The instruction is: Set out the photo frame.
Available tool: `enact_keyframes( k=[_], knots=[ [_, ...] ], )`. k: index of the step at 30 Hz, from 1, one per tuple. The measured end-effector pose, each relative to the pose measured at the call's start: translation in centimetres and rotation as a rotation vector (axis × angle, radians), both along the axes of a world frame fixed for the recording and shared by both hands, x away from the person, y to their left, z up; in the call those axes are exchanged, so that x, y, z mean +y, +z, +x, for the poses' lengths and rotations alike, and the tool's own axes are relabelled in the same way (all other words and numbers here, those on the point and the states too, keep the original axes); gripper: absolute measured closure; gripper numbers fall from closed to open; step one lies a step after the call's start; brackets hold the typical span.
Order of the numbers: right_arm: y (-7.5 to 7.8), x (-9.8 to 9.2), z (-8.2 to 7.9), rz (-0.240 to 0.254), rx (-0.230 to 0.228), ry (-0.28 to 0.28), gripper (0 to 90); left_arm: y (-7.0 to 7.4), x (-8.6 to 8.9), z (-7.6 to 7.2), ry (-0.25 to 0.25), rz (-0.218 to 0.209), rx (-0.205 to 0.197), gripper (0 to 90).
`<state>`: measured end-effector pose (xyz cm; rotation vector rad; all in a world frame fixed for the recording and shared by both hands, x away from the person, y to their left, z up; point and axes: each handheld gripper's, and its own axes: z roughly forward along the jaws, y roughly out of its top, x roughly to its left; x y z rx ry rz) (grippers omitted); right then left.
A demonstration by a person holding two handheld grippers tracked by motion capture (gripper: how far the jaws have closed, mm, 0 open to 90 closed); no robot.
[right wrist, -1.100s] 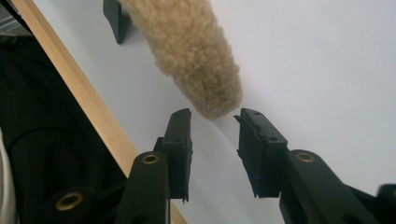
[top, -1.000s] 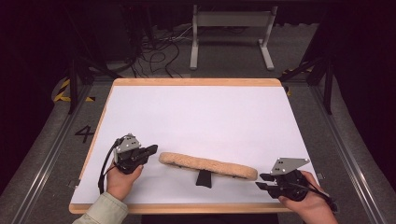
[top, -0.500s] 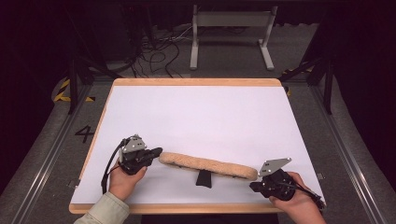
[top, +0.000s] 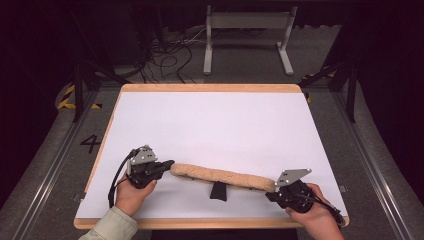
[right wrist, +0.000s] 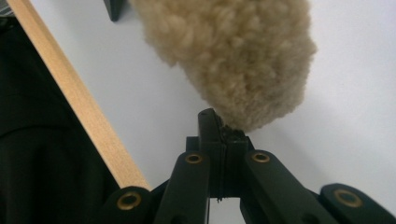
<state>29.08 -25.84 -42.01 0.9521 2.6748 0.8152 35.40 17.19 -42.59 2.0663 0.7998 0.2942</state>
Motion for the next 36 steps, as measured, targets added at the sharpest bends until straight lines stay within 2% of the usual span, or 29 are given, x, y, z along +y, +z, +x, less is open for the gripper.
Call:
enact_keyframes(
  k=[15,20,24,31,36],
  knots=[
    [-0.4,0.3,1.6,0.009,-0.062,-0.125,90.0,0.0,0.2,-0.8,-0.026,0.012,-0.005,90.0],
    [-0.6,0.3,2.7,0.025,-0.084,-0.167,90.0,0.0,0.1,-1.2,-0.033,0.013,-0.007,90.0],
    [-0.6,0.4,3.6,0.032,-0.083,-0.207,90.0,0.1,0.2,-1.6,-0.044,0.024,-0.01,90.0],
    [-0.7,0.8,4.9,0.04,-0.097,-0.247,90.0,0.1,0.0,-1.8,-0.054,0.028,-0.008,90.0],
    [-0.9,0.9,6.4,0.079,-0.098,-0.282,90.0,0.1,-0.2,-1.8,-0.072,0.027,-0.005,90.0]
  ],
)
